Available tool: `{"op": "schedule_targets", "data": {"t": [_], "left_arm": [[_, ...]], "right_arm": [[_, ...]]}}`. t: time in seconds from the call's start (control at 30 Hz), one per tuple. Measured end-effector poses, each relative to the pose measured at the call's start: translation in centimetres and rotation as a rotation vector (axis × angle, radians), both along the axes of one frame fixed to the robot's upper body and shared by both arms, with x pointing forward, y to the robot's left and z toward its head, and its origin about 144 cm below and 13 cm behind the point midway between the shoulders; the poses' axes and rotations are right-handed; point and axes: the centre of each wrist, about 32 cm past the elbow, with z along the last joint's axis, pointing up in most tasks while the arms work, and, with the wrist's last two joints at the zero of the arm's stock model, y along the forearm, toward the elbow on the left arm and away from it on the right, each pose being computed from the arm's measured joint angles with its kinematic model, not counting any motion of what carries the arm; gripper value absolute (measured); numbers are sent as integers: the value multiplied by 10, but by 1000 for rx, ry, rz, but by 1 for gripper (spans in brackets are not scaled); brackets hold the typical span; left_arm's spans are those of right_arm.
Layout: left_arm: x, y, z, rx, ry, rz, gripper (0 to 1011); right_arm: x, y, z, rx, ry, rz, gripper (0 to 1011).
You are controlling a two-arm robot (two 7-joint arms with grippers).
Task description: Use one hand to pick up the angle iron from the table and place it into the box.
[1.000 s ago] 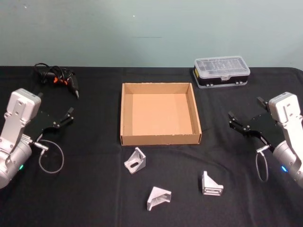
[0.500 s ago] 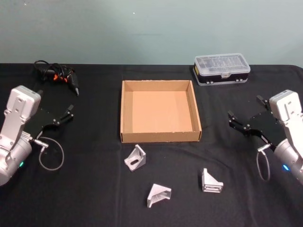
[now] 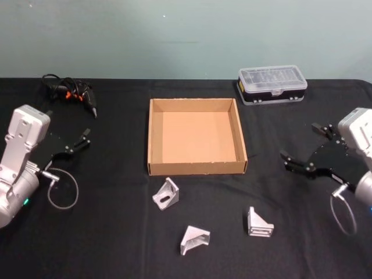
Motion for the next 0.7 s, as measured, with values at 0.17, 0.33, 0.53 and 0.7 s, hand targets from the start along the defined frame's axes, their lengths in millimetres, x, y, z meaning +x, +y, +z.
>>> {"op": "schedule_targets", "data": {"t": [0.17, 0.33, 0.53, 0.7], "left_arm": [[0, 0, 0, 0, 0, 0, 1000], [0, 0, 0, 0, 0, 0, 1000], [0, 0, 0, 0, 0, 0, 1000], [0, 0, 0, 0, 0, 0, 1000]], "right_arm": [[-5, -8, 17, 11, 69, 71, 1003], [-8, -17, 32, 15, 167, 157, 1003], [-10, -21, 40, -14, 262, 261, 1003], [-11, -18, 40, -69, 342, 342, 1003]]}}
